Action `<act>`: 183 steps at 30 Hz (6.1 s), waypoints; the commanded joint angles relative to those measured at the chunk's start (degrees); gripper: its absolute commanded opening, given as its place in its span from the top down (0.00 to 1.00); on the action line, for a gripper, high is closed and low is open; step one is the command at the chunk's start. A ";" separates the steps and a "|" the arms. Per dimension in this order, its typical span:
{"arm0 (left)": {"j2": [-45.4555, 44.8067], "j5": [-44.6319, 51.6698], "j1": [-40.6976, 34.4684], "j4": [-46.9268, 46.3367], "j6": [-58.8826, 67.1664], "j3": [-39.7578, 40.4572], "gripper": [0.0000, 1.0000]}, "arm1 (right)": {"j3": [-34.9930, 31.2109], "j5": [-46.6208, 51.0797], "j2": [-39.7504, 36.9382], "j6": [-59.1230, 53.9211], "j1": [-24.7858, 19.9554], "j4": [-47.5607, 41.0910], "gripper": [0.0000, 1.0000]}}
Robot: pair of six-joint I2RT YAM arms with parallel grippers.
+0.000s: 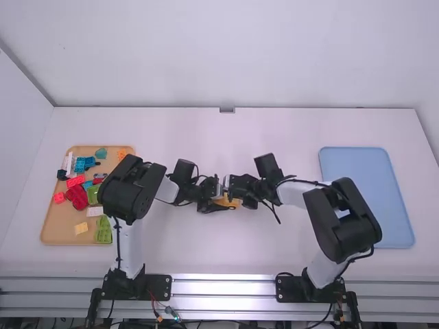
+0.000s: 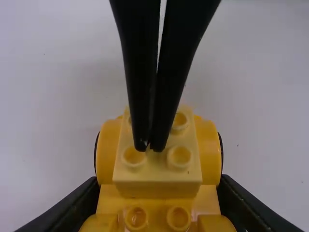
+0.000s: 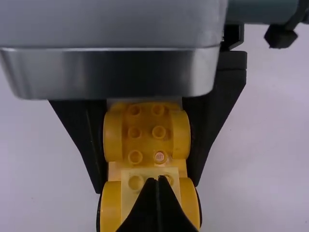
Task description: Assemble lego blocks to make yellow taxi
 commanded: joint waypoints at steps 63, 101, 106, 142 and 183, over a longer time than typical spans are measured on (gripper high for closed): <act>-3.69 -7.08 1.64 -18.53 -0.50 3.54 0.01 | -2.71 -34.14 -0.31 -11.04 -18.21 0.31 0.01; -56.37 -72.46 30.32 -66.10 -116.06 3.54 0.01 | -2.71 -31.78 -0.31 -3.80 -17.44 5.84 0.01; -57.33 -78.55 30.32 -69.72 -116.67 3.54 0.00 | -2.71 -31.76 -0.31 -3.80 -17.44 5.86 0.01; -25.24 -61.79 65.85 -60.74 -111.06 6.03 0.21 | -2.71 -30.01 -0.31 -3.80 -17.44 6.05 0.01; -23.23 -67.73 65.92 -55.52 -115.08 2.97 0.58 | -2.71 -29.86 -0.31 -0.35 -17.44 7.15 0.01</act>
